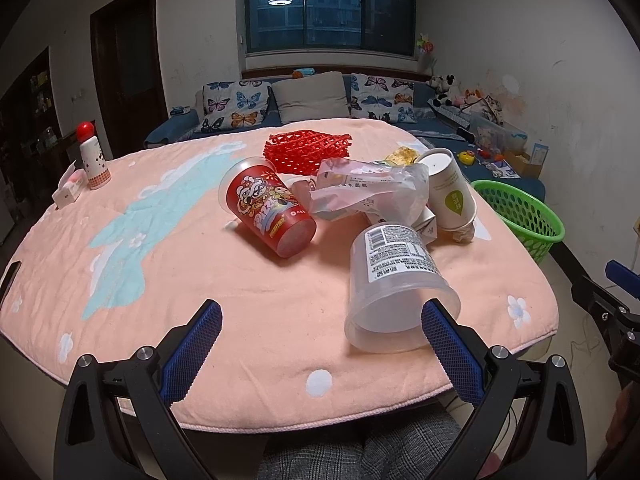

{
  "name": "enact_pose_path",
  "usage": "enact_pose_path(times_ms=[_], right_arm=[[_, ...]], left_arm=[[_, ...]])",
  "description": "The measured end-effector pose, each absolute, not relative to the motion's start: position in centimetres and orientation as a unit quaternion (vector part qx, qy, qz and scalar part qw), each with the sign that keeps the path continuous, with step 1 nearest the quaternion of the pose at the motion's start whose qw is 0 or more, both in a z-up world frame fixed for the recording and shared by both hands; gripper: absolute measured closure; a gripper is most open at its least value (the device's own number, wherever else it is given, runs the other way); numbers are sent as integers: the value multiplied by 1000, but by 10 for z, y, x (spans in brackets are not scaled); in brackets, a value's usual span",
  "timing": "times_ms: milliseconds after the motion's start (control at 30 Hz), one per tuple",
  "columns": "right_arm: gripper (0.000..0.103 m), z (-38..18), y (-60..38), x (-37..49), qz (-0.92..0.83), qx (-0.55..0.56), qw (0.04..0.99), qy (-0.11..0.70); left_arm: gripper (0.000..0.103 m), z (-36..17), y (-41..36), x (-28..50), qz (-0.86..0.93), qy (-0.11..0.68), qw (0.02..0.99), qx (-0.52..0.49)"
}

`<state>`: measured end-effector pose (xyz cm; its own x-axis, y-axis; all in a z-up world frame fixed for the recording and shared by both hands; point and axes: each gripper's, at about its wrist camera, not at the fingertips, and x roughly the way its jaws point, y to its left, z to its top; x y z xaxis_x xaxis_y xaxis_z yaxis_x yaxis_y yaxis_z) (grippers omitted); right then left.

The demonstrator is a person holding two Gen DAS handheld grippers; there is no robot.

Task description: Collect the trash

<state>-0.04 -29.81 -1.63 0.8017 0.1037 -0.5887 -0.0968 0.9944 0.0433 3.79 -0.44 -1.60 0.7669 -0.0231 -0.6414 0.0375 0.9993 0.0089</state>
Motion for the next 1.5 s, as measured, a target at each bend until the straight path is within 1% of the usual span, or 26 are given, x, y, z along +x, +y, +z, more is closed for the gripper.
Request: enact_pose_path(times_ms=[500,800,967,1033,1133,1333,1500], right_arm=[[5,-9,-285,45,99,-40,946,305],[10,-3,-273,95,131,-94,942,295],[16,-9,-267,133,161,-122,929,309],[20,-12,-264,142,173,-134,924,312],[23,-14,-259,161,194,-155,916,315],[25,-19,-253,187,231,-196,897,323],[25,-28,-244,198,252,-231,881,327]], left_arm=[[6,-8,7,58,-12,345,939,16],[6,-1,13,76,-28,358,933,14],[6,2,14,88,-32,362,931,15],[6,3,13,93,-41,368,929,11],[6,3,11,100,-49,376,925,11],[6,2,-2,116,-82,395,915,18],[6,-1,-17,128,-113,418,901,19]])
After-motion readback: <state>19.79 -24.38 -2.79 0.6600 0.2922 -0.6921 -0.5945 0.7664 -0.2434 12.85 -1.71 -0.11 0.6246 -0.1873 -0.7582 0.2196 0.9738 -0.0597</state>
